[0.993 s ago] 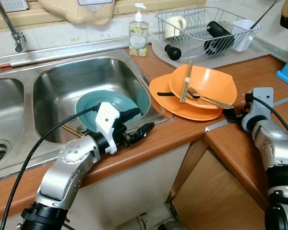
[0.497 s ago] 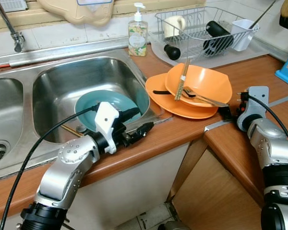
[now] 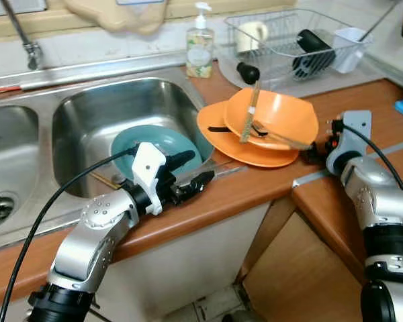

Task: Kitchen organization

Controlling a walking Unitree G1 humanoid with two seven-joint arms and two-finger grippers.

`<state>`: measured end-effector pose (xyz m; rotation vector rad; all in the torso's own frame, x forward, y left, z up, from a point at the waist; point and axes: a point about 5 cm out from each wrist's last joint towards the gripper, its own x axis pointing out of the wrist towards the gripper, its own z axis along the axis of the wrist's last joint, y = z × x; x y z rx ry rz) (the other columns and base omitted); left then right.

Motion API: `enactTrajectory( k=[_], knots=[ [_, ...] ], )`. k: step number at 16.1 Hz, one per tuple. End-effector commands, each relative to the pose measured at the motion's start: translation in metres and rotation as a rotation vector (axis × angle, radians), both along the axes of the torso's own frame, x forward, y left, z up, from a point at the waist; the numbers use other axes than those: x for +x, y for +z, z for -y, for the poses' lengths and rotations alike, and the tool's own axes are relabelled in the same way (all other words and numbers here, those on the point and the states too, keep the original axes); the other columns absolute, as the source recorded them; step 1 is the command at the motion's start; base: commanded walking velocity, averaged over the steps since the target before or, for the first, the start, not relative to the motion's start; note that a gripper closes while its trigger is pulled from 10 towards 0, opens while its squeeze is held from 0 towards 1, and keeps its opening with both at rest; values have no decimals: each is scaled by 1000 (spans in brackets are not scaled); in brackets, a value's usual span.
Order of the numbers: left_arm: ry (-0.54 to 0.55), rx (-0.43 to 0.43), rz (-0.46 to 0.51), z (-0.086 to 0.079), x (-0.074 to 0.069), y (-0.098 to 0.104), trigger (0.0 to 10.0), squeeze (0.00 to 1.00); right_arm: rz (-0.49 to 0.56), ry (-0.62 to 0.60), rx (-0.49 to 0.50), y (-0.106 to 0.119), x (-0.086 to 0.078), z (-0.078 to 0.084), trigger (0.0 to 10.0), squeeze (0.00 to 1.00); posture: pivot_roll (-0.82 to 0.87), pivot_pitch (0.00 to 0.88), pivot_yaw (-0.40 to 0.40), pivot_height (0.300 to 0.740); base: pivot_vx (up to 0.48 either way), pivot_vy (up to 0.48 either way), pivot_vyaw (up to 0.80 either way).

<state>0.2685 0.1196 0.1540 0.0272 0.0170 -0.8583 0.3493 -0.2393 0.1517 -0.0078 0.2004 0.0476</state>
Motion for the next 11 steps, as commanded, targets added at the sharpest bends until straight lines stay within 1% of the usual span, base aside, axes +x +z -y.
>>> enactTrajectory(
  k=[1,6,11],
  knots=[
    [-24,5,39,0,-1,9,10000,0,25,19,6,9,3,-5,10000,0,-119,0,-4,740,0,0,0],
    [-30,8,38,2,-1,8,10000,0,12,9,-4,6,-1,-3,10000,0,-122,0,-2,740,0,0,0],
    [-42,5,32,6,-2,6,10000,0,-9,-28,-25,-1,-12,10,10000,0,-130,0,0,740,0,0,0]
  ],
)
